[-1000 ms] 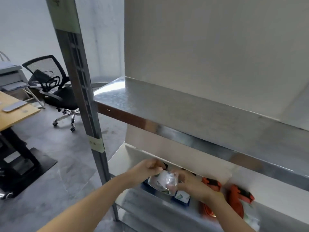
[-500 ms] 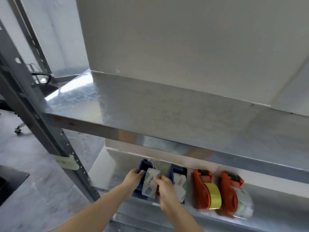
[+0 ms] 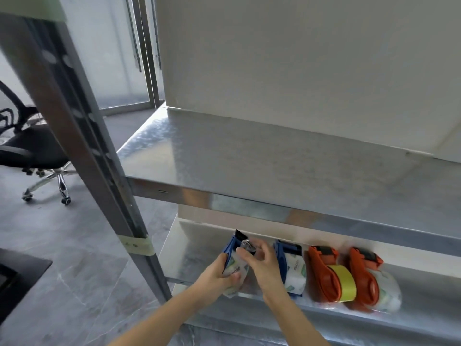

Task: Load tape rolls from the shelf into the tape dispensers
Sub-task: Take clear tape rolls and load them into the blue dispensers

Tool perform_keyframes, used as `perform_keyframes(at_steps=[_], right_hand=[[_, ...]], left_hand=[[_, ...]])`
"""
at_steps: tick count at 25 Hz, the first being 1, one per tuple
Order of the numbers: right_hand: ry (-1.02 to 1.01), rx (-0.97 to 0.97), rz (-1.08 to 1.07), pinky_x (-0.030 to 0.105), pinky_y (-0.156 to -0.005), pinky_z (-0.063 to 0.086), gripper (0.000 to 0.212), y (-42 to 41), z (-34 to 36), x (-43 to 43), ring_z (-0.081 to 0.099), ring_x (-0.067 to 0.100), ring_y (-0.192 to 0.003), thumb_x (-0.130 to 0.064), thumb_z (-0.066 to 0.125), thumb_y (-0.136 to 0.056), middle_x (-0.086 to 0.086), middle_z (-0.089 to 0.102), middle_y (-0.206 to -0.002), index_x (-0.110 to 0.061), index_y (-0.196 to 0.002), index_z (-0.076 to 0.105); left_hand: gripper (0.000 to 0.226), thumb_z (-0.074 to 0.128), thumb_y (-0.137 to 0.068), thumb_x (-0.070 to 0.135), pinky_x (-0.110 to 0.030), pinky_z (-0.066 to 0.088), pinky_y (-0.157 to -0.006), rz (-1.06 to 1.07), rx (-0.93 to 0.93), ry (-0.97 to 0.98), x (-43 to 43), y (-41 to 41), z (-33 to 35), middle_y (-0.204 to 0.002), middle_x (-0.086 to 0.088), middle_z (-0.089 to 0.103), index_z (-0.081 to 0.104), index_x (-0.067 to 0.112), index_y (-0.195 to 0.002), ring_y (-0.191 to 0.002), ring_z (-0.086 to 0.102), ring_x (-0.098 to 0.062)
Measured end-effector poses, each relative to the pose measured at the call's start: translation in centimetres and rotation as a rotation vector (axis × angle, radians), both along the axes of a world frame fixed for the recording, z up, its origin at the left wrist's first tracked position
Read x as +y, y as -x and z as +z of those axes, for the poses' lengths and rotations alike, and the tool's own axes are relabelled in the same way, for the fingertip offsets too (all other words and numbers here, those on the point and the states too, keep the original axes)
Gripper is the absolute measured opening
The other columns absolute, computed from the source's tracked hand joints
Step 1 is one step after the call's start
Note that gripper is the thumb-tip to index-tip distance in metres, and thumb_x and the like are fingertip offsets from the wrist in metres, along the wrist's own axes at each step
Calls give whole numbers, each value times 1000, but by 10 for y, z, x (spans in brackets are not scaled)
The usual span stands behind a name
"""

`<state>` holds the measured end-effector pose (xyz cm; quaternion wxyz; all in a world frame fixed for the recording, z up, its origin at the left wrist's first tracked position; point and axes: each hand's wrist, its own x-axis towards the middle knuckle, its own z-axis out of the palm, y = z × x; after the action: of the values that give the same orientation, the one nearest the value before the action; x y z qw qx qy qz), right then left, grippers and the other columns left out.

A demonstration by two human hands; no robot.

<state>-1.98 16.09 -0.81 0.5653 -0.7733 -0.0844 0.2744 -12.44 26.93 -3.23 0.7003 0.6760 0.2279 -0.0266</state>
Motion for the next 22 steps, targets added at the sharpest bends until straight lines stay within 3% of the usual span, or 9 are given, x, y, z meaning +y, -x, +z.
perform_keyframes(at_steps=[1,3,5,7,9,11,14,18,22], right_hand=[[28,-107,19,16,-71,43,9,-1,6,4,58,8,-91,-24,72,-82,-5,63,-99,-19,-88,67],[33,-215,-67,22,-62,41,23,-4,12,9,58,12,-68,-23,68,-85,1,65,-73,-10,-67,64],[-3,-248,-181,29,-55,31,41,-7,15,9,38,15,-50,-19,66,-84,5,43,-51,-5,-52,44],[4,-300,-235,30,-53,28,45,-11,15,10,30,15,-48,-12,66,-81,4,33,-49,-12,-49,35],[56,-336,-257,29,-56,35,33,-13,16,13,46,20,-54,-5,65,-78,8,50,-55,-8,-52,45],[82,-402,-262,25,-68,41,20,-16,17,13,60,21,-81,-4,64,-79,8,62,-82,-4,-64,52],[49,-485,-235,9,-73,39,17,-18,35,7,53,7,-96,-13,64,-87,-5,57,-97,-6,-75,54],[183,-450,-214,29,-70,41,18,-25,57,4,63,21,-87,-33,59,-91,-4,65,-87,-16,-86,56],[617,-664,-57,36,-73,44,32,-32,84,3,64,33,-91,-34,44,-98,13,67,-97,-10,-92,63]], left_hand=[[28,61,-91,14,-24,52,-83,-4,-19,0,1,3,5,-104,0,66,50,21,-116,-94,63,-10],[29,61,-92,15,-21,52,-84,-8,-66,-22,3,9,15,-108,2,68,51,23,-118,-97,64,-7],[29,62,-91,17,-22,52,-84,-19,-116,-18,8,11,26,-103,7,68,52,23,-117,-96,64,-7],[29,63,-89,18,-31,51,-88,-27,-155,4,12,11,32,-102,5,68,52,22,-116,-98,64,-13],[31,62,-90,17,-32,51,-92,-38,-188,-10,11,11,41,-107,5,67,51,23,-118,-103,64,-15],[37,62,-90,17,-31,49,-96,-61,-214,-29,10,11,44,-113,8,66,49,26,-124,-109,62,-13],[40,63,-88,22,-24,46,-96,-117,-215,-71,11,13,51,-111,15,64,49,32,-124,-108,59,-8],[39,62,-88,38,-26,41,-97,-239,-172,-180,12,19,55,-104,15,60,46,25,-120,-103,57,-9],[71,69,-82,41,-38,39,-114,-263,-93,-15,2,23,50,-139,7,55,34,30,-143,-131,50,-17]])
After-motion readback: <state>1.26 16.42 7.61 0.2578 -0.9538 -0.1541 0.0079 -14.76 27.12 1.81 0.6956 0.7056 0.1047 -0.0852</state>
